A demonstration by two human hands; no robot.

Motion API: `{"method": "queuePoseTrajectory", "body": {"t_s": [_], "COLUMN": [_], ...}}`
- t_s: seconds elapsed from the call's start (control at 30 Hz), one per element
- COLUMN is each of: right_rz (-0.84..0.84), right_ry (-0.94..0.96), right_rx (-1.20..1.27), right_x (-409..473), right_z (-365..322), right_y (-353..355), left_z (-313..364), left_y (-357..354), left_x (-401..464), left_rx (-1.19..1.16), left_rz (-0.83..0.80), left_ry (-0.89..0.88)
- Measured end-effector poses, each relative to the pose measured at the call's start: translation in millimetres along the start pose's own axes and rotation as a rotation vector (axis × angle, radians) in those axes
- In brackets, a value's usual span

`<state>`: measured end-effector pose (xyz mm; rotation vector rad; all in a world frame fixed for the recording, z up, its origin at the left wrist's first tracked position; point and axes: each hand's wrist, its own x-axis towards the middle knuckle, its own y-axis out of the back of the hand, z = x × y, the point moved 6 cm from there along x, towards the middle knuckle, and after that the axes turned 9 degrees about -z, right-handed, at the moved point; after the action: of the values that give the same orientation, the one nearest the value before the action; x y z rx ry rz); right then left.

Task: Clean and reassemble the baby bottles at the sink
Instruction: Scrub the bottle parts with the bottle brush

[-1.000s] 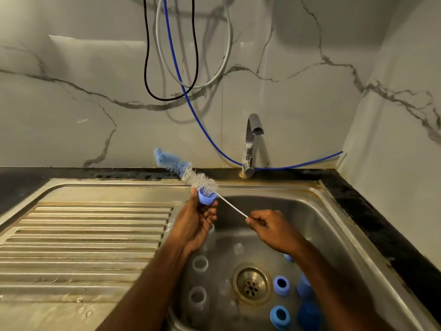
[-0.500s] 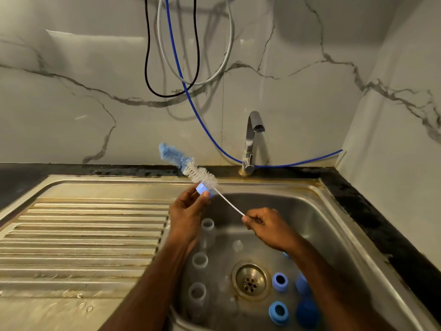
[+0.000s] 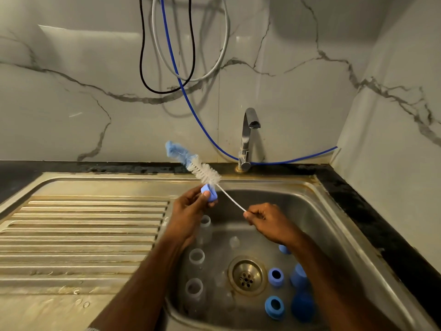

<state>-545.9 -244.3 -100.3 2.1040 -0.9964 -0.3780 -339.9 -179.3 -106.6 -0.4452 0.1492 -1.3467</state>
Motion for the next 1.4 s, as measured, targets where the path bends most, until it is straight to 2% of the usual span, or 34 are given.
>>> {"method": "queuePoseTrajectory", "body": {"t_s": [0.07, 0.13, 0.27, 0.47, 0.67, 0.8, 0.93, 1.0, 1.07, 1.17, 1.23, 1.3, 1.4], "right_rz": [-0.03, -0.055, -0.072, 0.043, 0.013, -0.027, -0.015, -0.017, -0.015, -0.04, -0.067, -0.07, -0.008], "right_ry": [-0.024, -0.001, 0.054, 0.065, 0.032, 0.013, 0.03, 0.033, 0.016, 0.02, 0.05, 0.074, 0.046], "right_rx": [0.015, 0.035, 0.008, -0.085, -0.039, -0.06, -0.048, -0.045, -0.038, -0.027, -0.032, -0.036, -0.047], "right_x": [-3, -6, -5, 0, -1, -2, -3, -3, -2, -3, -3, -3, -3], "right_z": [6, 5, -3, -2, 5, 1, -3, -4, -3, 0, -4, -7, -3], "right_y": [3, 4, 1, 0, 5, 1, 2, 0, 1, 2, -1, -4, -1], "left_z": [3, 5, 1, -9, -12, -7, 3, 4, 5, 5, 3, 2, 7], "left_y": [-2, 0, 5, 6, 23, 22, 9, 6, 5, 5, 7, 7, 6], "left_x": [-1, 0, 0, 3, 11, 10, 4, 3, 3, 1, 2, 3, 3], "left_rx": [-0.226, -0.326, -0.342, -0.352, -0.579, -0.415, 0.017, 0.128, 0.047, -0.281, -0.346, -0.288, 0.041], "left_rz": [0.039, 0.08, 0.119, 0.073, 0.201, 0.15, 0.063, 0.06, 0.064, 0.078, 0.097, 0.096, 0.044], "left_ry": [0.015, 0.028, 0.047, 0.122, 0.114, 0.061, -0.034, -0.048, -0.05, -0.028, -0.019, -0.033, -0.073]}}
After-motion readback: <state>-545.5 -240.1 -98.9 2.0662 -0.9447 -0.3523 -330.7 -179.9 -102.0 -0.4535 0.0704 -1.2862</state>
